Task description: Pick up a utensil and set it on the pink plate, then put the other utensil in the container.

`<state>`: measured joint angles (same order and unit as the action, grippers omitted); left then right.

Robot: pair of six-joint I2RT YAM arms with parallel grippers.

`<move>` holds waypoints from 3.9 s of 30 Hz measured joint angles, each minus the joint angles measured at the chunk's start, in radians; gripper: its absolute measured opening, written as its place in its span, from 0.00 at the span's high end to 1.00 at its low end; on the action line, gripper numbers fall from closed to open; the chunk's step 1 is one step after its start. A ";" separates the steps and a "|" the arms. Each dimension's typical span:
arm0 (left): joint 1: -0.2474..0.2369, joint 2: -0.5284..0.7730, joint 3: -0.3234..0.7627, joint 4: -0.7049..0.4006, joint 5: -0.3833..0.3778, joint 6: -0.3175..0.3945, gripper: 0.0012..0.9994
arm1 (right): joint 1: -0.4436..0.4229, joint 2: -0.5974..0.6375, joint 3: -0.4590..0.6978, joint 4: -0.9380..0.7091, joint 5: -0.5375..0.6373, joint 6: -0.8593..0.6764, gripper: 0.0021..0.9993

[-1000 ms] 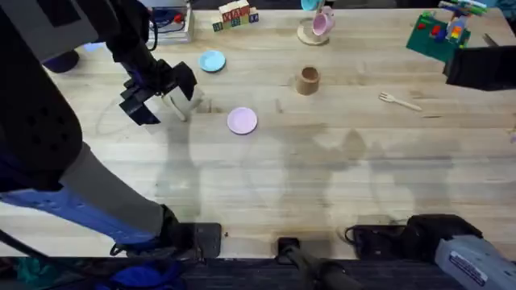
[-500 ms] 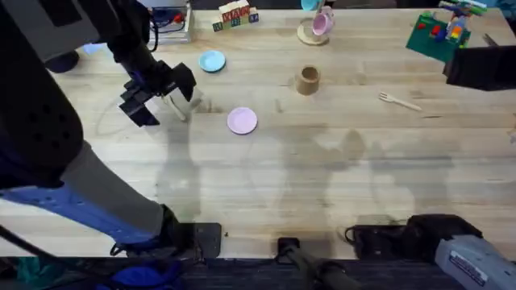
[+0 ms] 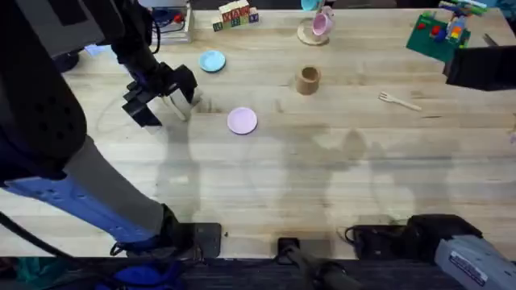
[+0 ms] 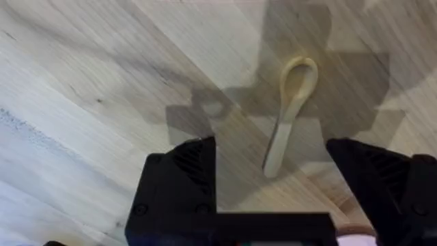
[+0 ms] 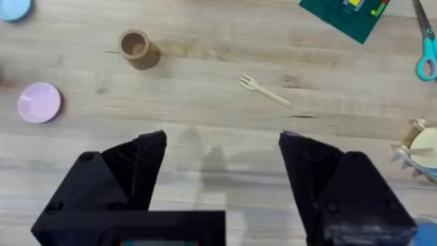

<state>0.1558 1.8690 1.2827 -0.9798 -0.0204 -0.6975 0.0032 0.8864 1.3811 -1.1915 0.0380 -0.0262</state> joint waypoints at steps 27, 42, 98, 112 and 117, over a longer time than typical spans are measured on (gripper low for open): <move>0.000 0.002 0.000 0.005 0.002 0.001 0.00 | 0.000 0.000 0.000 0.000 0.000 0.000 0.00; -0.006 0.008 0.007 0.028 0.018 -0.011 0.92 | 0.000 0.000 0.000 0.000 0.000 0.000 0.00; -0.506 -0.305 0.057 -0.168 -0.002 0.243 0.96 | 0.000 0.000 0.000 0.000 0.000 0.000 0.00; -0.563 -0.129 0.058 -0.131 0.031 0.241 0.96 | 0.000 0.000 0.000 0.000 0.000 0.000 0.00; -0.586 -0.123 0.058 -0.115 0.032 0.228 0.96 | 0.000 0.000 0.000 0.000 0.000 0.000 0.00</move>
<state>-0.4306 1.7456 1.3403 -1.0949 0.0120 -0.4697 0.0032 0.8864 1.3811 -1.1915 0.0380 -0.0265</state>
